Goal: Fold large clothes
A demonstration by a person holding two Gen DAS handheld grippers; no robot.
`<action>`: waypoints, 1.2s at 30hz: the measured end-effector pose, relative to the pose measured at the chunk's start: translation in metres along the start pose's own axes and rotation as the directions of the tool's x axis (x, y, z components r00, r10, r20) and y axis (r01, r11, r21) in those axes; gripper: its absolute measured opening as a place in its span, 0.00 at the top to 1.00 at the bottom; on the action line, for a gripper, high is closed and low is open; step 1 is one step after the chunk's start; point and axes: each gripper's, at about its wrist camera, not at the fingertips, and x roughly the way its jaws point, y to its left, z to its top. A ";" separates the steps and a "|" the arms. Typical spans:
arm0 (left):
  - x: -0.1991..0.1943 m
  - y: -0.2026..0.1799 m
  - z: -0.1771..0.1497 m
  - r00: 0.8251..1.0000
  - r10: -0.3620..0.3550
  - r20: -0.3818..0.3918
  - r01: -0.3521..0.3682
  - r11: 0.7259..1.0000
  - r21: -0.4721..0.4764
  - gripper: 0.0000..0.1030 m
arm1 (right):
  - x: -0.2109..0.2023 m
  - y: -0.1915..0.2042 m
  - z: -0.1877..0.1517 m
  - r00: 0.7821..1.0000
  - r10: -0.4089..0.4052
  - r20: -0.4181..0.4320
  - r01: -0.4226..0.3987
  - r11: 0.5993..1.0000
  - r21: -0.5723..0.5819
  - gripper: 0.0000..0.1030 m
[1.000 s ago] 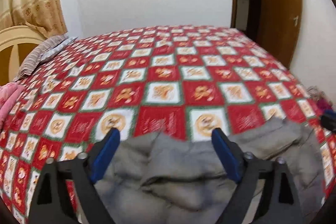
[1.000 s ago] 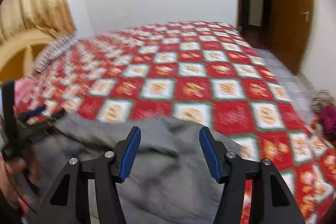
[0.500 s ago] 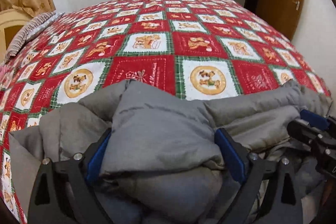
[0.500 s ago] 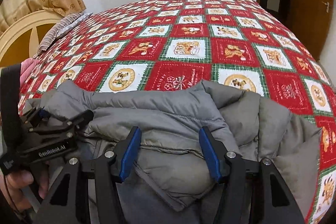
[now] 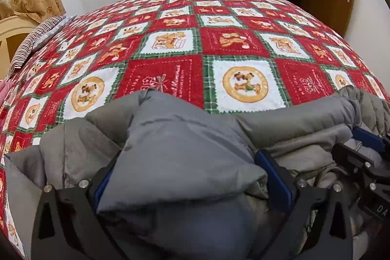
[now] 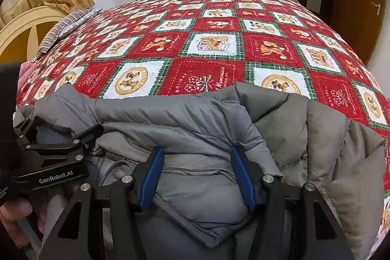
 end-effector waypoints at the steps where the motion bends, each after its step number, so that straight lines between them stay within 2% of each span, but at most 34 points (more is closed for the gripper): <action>1: 0.000 0.000 0.000 1.000 -0.001 0.001 0.001 1.000 -0.001 0.00 | 0.000 0.001 0.000 1.000 -0.006 0.001 0.006 1.000 -0.004 0.43; 36: 0.007 -0.004 0.001 1.000 0.030 -0.008 -0.030 0.999 0.018 0.00 | 0.007 0.014 -0.001 0.996 -0.086 -0.013 0.085 0.995 -0.055 0.43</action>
